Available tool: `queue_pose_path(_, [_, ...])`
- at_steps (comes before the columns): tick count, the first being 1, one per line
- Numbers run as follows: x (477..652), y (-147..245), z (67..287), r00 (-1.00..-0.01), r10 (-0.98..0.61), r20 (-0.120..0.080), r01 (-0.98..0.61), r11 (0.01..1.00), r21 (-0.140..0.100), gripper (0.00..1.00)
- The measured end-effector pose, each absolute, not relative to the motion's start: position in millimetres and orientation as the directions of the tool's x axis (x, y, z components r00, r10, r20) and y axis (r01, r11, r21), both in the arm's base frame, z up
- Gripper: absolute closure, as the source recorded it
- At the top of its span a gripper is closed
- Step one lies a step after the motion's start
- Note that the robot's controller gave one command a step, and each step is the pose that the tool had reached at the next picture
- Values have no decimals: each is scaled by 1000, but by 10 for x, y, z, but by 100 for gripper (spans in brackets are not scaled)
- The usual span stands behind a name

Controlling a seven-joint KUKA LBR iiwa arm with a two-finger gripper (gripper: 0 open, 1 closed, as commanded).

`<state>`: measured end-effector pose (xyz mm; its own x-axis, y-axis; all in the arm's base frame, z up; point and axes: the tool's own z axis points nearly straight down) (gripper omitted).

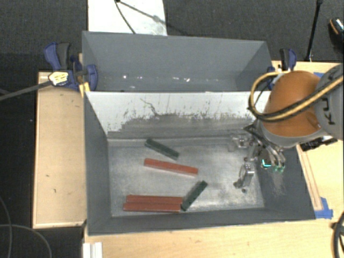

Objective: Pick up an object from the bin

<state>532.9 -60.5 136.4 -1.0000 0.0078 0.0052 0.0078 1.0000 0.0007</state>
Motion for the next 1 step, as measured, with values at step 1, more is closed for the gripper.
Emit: queue_pose_path(1, [5157,3,704,-1000,6,6,6,1000,4,0])
